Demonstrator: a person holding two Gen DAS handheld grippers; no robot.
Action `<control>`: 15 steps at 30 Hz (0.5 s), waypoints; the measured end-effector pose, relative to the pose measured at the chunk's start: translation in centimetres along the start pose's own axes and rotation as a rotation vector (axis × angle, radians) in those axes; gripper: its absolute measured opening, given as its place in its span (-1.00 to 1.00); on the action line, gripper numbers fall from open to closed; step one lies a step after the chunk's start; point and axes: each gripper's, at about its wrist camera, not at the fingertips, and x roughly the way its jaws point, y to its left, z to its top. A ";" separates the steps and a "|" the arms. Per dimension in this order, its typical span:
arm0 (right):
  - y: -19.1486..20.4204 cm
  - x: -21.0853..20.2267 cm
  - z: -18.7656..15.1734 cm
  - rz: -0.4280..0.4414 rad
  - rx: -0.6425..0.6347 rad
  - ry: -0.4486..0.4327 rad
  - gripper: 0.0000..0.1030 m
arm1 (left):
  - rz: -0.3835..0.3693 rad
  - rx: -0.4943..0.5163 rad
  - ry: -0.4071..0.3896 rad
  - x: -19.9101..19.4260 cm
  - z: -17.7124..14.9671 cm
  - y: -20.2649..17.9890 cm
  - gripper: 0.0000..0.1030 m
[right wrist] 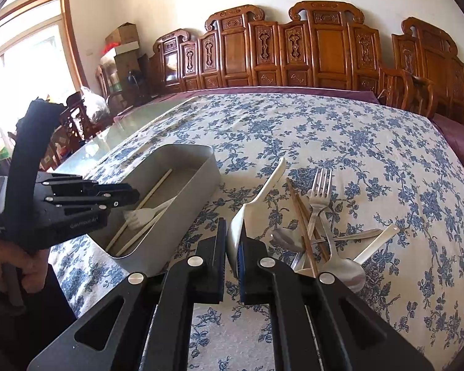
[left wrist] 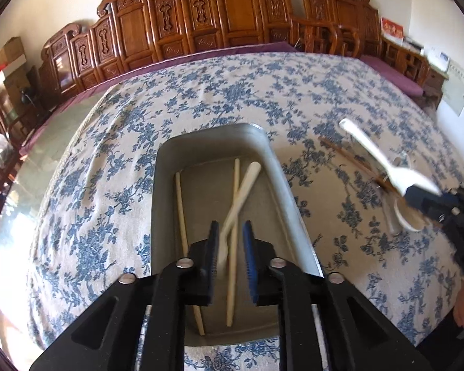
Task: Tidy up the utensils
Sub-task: 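Carry the white fork into the grey tray with left tool and release it, then lower the white spoon into the grey tray and open the right tool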
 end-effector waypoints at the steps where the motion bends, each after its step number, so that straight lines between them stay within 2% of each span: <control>1: 0.2 0.0 0.0 -0.002 -0.006 0.000 -0.86 | -0.009 -0.004 -0.010 -0.2 0.0 0.1 -0.61; 15: 5.2 0.1 2.9 0.066 -0.079 -0.001 -0.86 | -0.089 -0.046 -0.069 -1.8 -0.3 2.7 -0.61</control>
